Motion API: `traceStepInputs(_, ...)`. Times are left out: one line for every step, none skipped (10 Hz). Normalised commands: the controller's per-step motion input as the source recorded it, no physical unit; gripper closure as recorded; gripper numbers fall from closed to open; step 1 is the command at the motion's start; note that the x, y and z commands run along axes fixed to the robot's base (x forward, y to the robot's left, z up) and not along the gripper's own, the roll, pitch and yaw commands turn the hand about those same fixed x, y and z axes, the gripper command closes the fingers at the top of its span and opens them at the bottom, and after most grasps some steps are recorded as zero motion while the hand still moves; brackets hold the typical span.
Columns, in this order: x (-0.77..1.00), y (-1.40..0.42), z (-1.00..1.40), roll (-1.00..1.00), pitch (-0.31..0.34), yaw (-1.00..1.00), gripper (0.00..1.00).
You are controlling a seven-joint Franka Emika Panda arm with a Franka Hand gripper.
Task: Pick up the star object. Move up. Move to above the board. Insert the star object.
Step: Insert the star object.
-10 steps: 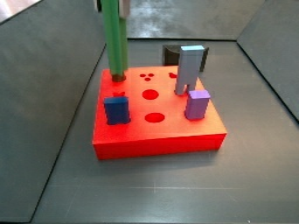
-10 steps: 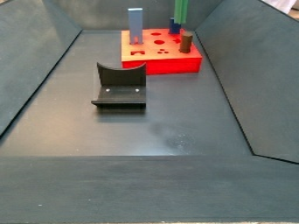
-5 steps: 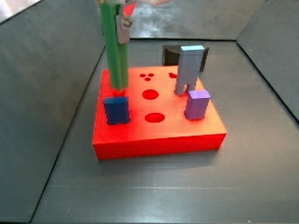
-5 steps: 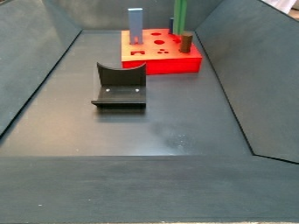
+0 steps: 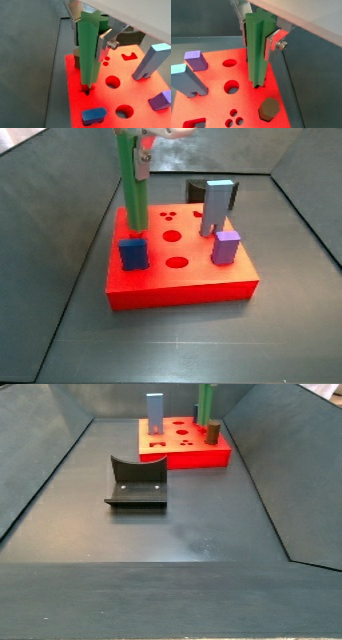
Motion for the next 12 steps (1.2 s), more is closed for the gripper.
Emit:
traceStepInputs(0.00, -0.09, -0.30, 0.01, -0.026, 0.00, 1.00)
traceStepInputs(0.00, -0.03, -0.25, 0.00, -0.020, 0.00, 1.00)
traceStepInputs(0.00, -0.02, -0.17, 0.00, -0.004, 0.00, 1.00)
traceStepInputs(0.00, 0.00, -0.15, 0.00, 0.000, 0.00, 1.00)
traceStepInputs(0.00, 0.00, -0.15, 0.00, -0.004, 0.00, 1.00)
traceStepInputs(0.00, 0.00, -0.18, 0.00, -0.010, 0.00, 1.00)
traceStepInputs(0.00, -0.03, -0.21, 0.00, -0.016, 0.00, 1.00)
traceStepInputs(0.00, -0.04, -0.24, 0.00, -0.033, 0.00, 1.00)
traceStepInputs(0.03, -0.05, -0.30, 0.00, -0.060, 0.00, 1.00)
traceStepInputs(0.04, -0.06, -0.39, 0.00, -0.096, 0.00, 1.00)
traceStepInputs(0.00, -0.06, -0.56, 0.00, -0.160, -0.01, 1.00)
traceStepInputs(-0.09, -0.18, -0.81, -0.01, -0.239, -0.13, 1.00)
